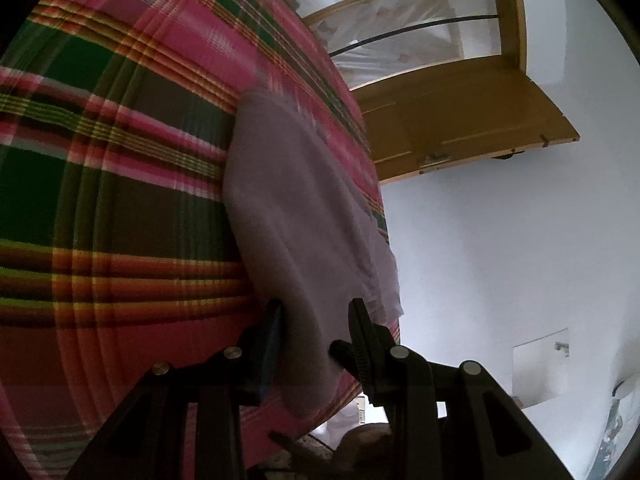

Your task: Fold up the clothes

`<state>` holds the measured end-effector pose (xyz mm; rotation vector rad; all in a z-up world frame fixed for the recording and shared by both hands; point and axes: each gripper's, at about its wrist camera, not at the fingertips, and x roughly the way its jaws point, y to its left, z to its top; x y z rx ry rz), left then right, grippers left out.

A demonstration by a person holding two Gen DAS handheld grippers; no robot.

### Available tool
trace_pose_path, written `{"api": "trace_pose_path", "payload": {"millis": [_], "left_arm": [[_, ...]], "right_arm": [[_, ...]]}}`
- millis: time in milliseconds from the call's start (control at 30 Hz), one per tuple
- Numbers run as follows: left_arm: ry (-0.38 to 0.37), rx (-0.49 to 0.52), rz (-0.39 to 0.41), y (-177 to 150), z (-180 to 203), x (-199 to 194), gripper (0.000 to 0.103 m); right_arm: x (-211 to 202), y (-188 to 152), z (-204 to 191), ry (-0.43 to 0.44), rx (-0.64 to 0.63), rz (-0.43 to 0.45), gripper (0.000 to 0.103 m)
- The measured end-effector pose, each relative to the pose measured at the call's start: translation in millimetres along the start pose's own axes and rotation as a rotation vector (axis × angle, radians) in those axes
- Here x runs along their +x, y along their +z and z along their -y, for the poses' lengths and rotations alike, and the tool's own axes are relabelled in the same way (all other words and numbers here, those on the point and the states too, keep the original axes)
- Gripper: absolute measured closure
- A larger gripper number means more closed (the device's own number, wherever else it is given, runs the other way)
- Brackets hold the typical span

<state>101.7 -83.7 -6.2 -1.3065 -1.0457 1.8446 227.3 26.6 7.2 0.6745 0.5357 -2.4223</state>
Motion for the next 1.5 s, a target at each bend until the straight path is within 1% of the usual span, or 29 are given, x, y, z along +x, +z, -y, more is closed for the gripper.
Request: {"api": "trace_pose_path", "payload": {"millis": [100,233,300,333,367,433,533,567,667,833,900,1033,1100,1133,1167,1200,1233,1267,1367,1500], "left_arm": [[-0.003,0.001,-0.004,1,2,1,0.070],[0.003,-0.015,-0.006,3,-5,-8,0.070],[0.012,-0.009,-0.002,4,-5,-9,0.070],[0.019,-0.003,-0.001,5,-4,-8,0.070],[0.024,-0.003,0.001,7,-4,-8,0.070],[0.034,-0.006,0.011,12,-5,-8,0.070],[0.072,-0.017,0.051,19,-9,-12,0.064],[0.079,-0.018,0.058,22,-10,-12,0.064],[0.089,-0.013,0.061,33,-10,-8,0.061],[0.112,-0.019,0.022,52,-10,10,0.059],[0.109,-0.028,-0.003,58,-11,19,0.059],[0.105,-0.012,-0.046,69,-11,30,0.059],[0.089,-0.029,-0.056,79,-11,37,0.059],[0.084,-0.033,-0.058,83,-12,40,0.064],[0.081,-0.037,-0.060,86,-12,42,0.072],[0.077,-0.032,-0.056,89,-12,44,0.076],[0.074,-0.022,-0.048,91,-11,44,0.087],[0.068,-0.013,-0.040,92,-11,43,0.089],[0.057,0.020,-0.007,93,-8,38,0.092],[0.037,0.036,0.025,101,1,38,0.093]], "right_arm": [[14,3,-7,-0.067,-0.029,-0.027,0.037],[27,7,-4,-0.125,-0.010,-0.048,0.037],[32,7,2,-0.129,0.025,-0.069,0.037],[34,7,4,-0.131,0.043,-0.079,0.040],[36,6,7,-0.132,0.060,-0.089,0.048],[38,6,13,-0.124,0.093,-0.093,0.054],[37,6,13,-0.120,0.094,-0.089,0.073],[36,7,14,-0.123,0.098,-0.087,0.079],[32,8,19,-0.123,0.119,-0.078,0.089],[21,9,26,-0.108,0.175,-0.049,0.091],[17,10,29,-0.098,0.190,-0.039,0.092],[8,12,30,-0.086,0.205,-0.013,0.092],[6,13,30,-0.084,0.210,-0.013,0.092],[6,13,29,-0.086,0.207,-0.015,0.092],[6,14,29,-0.086,0.205,-0.015,0.092],[6,15,28,-0.090,0.204,-0.015,0.092],[6,15,27,-0.095,0.203,-0.016,0.092],[6,17,26,-0.099,0.202,-0.014,0.092],[10,23,27,-0.100,0.201,-0.014,0.092],[10,30,15,-0.087,0.185,-0.014,0.093]]}}
